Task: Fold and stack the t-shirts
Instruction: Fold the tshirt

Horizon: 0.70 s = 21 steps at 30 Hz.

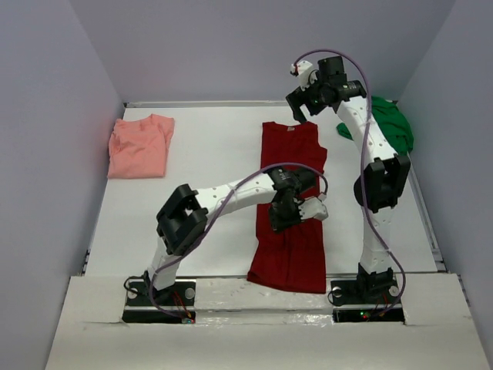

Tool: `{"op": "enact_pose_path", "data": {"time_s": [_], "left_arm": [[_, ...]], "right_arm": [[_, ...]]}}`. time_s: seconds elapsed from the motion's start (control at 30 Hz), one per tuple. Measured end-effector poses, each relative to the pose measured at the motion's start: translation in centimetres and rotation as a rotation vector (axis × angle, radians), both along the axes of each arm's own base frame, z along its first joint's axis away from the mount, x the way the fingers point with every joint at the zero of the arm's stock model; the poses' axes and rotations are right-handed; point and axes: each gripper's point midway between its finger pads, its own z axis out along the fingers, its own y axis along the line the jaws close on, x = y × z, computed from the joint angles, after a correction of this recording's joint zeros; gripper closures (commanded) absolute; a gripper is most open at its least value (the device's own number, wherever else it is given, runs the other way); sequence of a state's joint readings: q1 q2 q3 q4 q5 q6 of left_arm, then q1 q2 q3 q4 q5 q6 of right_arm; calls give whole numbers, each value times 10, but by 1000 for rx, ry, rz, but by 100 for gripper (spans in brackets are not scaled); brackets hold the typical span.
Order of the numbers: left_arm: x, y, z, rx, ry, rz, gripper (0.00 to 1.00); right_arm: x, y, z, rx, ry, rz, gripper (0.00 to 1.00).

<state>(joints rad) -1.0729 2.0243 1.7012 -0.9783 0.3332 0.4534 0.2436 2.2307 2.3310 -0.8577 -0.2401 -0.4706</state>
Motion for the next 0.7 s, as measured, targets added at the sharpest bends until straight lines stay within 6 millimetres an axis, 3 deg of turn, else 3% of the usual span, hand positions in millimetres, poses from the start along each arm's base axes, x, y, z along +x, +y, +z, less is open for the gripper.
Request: {"op": "enact_pose_path", "data": {"time_s": [0.13, 0.2, 0.23, 0.33, 0.43, 0.57, 0.6, 0.67, 0.7], "left_arm": [[27, 5, 42, -105, -97, 66, 77], [58, 13, 62, -167, -155, 142, 71], [67, 15, 66, -185, -174, 165, 69], [132, 35, 83, -267, -277, 296, 68], [178, 56, 87, -298, -347, 375, 68], [206, 53, 81, -347, -372, 361, 68], [212, 48, 75, -357, -372, 348, 77], [221, 37, 64, -378, -369, 318, 89], [224, 32, 56, -382, -359, 309, 92]], "right_arm": [[-22, -21, 46, -44, -83, -58, 0], [-44, -38, 56, -80, -93, -97, 0], [-53, -42, 54, -94, -81, -106, 0], [-93, -69, 45, -146, -50, -165, 0], [-142, -100, 25, -195, 16, -232, 0], [-198, -141, 14, -227, 59, -339, 0], [-215, -157, 17, -219, 62, -386, 8], [-239, -179, 29, -183, 41, -467, 50], [-252, -197, 41, -160, 2, -535, 51]]}}
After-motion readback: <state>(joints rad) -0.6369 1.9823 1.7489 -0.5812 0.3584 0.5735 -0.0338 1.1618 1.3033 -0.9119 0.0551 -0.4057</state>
